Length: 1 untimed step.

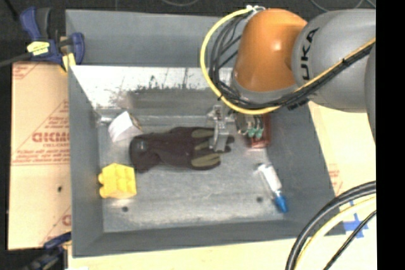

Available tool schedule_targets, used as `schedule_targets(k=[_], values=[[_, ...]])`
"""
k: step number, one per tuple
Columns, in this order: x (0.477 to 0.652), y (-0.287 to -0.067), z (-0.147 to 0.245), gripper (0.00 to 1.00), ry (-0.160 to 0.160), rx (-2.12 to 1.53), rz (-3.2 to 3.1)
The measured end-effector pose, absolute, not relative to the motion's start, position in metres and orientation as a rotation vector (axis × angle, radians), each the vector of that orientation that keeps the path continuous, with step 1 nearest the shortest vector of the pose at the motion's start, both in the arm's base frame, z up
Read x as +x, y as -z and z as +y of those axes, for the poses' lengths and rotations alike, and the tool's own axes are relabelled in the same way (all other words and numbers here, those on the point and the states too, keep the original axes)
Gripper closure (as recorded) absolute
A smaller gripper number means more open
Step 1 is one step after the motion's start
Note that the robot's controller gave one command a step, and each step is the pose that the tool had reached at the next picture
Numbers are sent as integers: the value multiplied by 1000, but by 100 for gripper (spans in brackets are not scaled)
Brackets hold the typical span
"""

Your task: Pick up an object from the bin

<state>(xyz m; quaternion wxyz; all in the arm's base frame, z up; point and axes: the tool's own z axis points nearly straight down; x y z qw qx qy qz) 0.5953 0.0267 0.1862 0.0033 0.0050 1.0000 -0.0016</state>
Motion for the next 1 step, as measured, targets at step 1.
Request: schedule_targets(k=[1], values=[[593, -339, 11, 100, 4, 66, 3126]])
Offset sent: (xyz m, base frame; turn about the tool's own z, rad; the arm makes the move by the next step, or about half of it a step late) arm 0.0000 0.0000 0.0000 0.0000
